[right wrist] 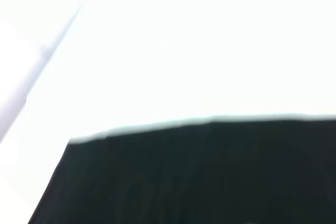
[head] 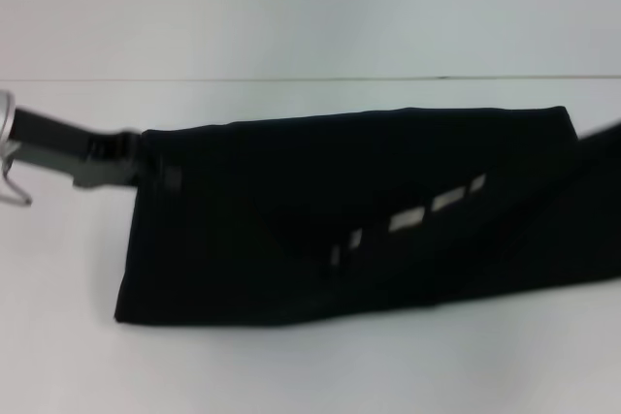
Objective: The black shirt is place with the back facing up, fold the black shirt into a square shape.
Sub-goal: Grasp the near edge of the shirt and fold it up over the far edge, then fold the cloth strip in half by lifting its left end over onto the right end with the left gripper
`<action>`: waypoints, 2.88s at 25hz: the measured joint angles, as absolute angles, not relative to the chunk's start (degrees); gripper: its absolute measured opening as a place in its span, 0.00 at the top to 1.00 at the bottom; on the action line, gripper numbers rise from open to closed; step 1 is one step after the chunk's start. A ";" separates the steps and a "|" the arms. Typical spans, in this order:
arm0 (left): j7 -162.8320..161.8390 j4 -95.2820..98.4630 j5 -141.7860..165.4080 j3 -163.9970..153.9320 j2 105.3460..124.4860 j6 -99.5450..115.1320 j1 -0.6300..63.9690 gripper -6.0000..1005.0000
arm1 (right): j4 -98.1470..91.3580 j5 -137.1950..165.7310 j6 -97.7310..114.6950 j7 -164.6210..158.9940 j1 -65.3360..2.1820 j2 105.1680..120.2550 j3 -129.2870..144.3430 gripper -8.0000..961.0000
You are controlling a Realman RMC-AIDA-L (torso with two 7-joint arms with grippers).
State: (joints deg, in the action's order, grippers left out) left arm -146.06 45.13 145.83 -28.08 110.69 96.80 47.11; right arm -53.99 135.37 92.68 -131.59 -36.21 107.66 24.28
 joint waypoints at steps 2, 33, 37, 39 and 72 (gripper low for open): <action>-147.45 44.14 145.85 -28.40 110.58 92.16 47.94 0.89 | -52.68 134.27 86.79 -131.56 -36.69 107.65 24.35 0.91; -155.76 35.88 147.03 -39.61 113.73 53.81 49.20 0.88 | -27.84 129.48 30.48 -125.37 -46.73 114.13 40.86 0.90; -155.42 35.38 147.01 -39.77 114.44 51.42 48.90 0.87 | -26.29 129.46 25.77 -124.72 -47.51 114.80 42.27 0.90; -155.31 35.30 146.96 -39.78 114.75 50.16 48.73 0.87 | -26.02 129.43 24.65 -124.69 -47.68 114.90 42.32 0.89; -154.45 37.23 143.74 -39.81 118.05 52.11 49.52 0.71 | -26.05 129.29 21.81 -126.54 -49.28 113.33 47.45 0.69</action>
